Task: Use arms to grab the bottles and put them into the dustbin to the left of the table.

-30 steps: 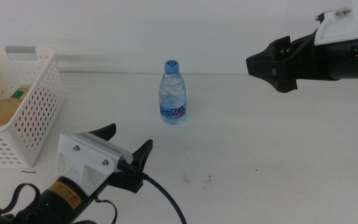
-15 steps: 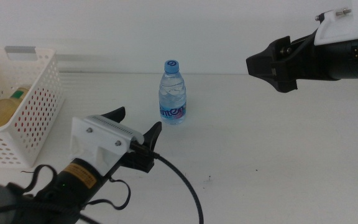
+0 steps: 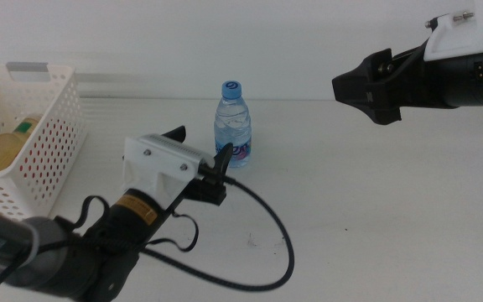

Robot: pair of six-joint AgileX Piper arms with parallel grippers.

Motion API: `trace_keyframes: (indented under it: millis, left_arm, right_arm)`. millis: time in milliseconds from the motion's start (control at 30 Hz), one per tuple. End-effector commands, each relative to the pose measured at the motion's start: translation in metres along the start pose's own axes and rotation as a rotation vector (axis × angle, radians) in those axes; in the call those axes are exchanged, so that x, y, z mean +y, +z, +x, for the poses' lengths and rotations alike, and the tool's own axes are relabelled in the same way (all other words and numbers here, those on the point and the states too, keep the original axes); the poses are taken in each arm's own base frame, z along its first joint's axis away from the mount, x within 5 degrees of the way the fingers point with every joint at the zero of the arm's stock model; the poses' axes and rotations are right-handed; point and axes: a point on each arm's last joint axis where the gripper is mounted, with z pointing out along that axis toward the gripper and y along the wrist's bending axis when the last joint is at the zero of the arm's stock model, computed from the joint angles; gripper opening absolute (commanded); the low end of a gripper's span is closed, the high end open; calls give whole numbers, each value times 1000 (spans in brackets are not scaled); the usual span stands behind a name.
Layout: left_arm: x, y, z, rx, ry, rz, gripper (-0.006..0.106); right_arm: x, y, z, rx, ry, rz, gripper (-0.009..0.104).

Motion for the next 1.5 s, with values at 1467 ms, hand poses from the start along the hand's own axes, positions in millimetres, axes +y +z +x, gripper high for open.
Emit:
trace_keyframes:
  millis: [1467]
  left_arm:
    - [16, 130, 64, -34, -87, 8, 94]
  right_arm:
    - [-2, -2, -3, -19, -10, 7, 93]
